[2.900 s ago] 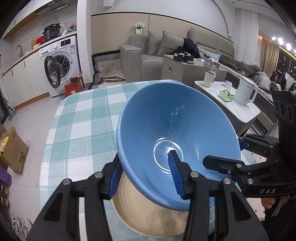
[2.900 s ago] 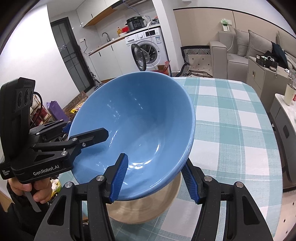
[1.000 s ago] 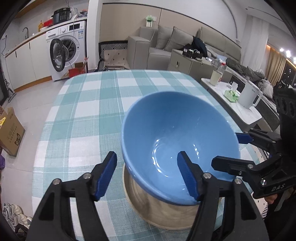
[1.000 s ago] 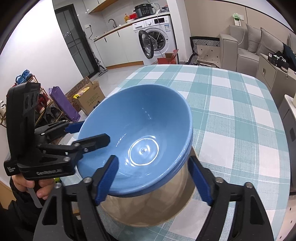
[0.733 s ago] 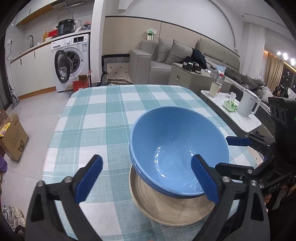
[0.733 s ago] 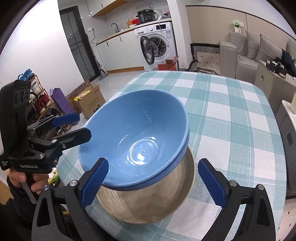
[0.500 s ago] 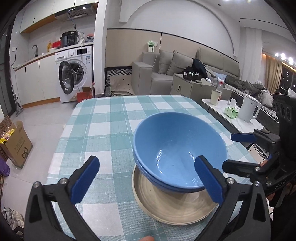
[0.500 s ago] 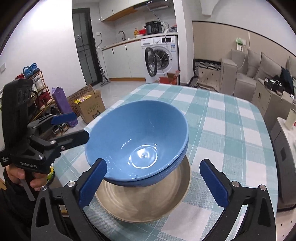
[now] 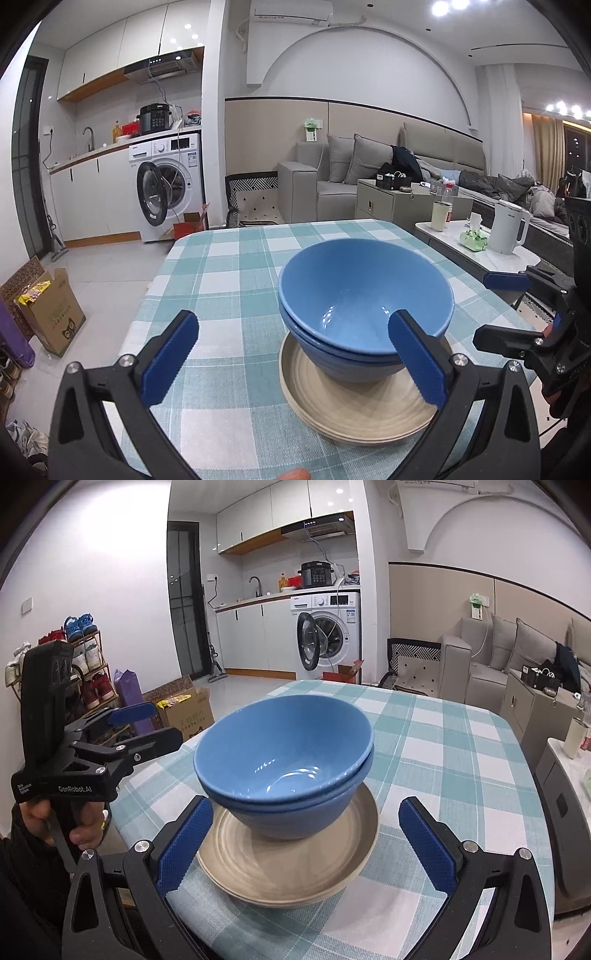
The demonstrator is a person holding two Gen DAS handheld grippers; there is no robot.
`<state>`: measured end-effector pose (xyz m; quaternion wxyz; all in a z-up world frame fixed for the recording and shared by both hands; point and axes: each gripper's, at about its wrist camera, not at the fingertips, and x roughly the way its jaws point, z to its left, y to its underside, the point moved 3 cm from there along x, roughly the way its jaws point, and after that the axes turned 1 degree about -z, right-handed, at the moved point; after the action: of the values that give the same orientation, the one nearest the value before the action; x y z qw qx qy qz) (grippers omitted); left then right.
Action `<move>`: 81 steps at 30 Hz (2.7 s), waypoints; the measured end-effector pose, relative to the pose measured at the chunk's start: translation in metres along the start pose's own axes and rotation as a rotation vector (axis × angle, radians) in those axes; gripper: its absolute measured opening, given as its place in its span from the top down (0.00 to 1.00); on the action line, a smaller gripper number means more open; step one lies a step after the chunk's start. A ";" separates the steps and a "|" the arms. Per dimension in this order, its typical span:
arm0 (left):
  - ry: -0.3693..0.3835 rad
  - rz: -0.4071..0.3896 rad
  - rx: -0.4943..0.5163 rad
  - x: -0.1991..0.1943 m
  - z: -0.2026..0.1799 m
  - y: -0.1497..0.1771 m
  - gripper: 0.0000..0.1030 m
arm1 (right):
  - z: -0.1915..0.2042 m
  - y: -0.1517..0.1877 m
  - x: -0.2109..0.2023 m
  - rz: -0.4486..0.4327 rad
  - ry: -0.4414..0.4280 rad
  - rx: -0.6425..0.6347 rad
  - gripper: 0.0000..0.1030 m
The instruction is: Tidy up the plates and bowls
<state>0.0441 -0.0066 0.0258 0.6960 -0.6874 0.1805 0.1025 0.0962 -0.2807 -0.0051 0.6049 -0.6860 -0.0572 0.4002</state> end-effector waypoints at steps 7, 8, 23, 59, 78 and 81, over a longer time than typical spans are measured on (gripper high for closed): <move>-0.010 -0.022 -0.028 -0.005 0.001 0.017 0.00 | 0.006 0.022 -0.002 -0.046 -0.019 -0.018 0.01; -0.008 -0.026 -0.037 -0.005 0.002 0.019 0.00 | 0.006 0.024 -0.003 -0.050 -0.019 -0.016 0.01; 0.010 -0.005 -0.039 -0.001 -0.005 0.046 0.00 | -0.002 0.051 -0.010 -0.106 -0.074 0.057 0.01; 0.021 0.022 -0.035 -0.001 -0.006 0.059 0.00 | 0.004 0.058 -0.012 -0.126 -0.098 0.050 0.01; 0.030 0.023 -0.032 -0.002 -0.006 0.060 0.00 | 0.002 0.057 -0.015 -0.137 -0.102 0.054 0.01; 0.030 0.021 -0.033 -0.002 -0.006 0.060 0.00 | 0.003 0.057 -0.015 -0.138 -0.102 0.053 0.01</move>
<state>0.0179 -0.0103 -0.0280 0.6807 -0.6983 0.1964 0.1023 0.0614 -0.3019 -0.0476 0.6454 -0.6429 -0.1242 0.3933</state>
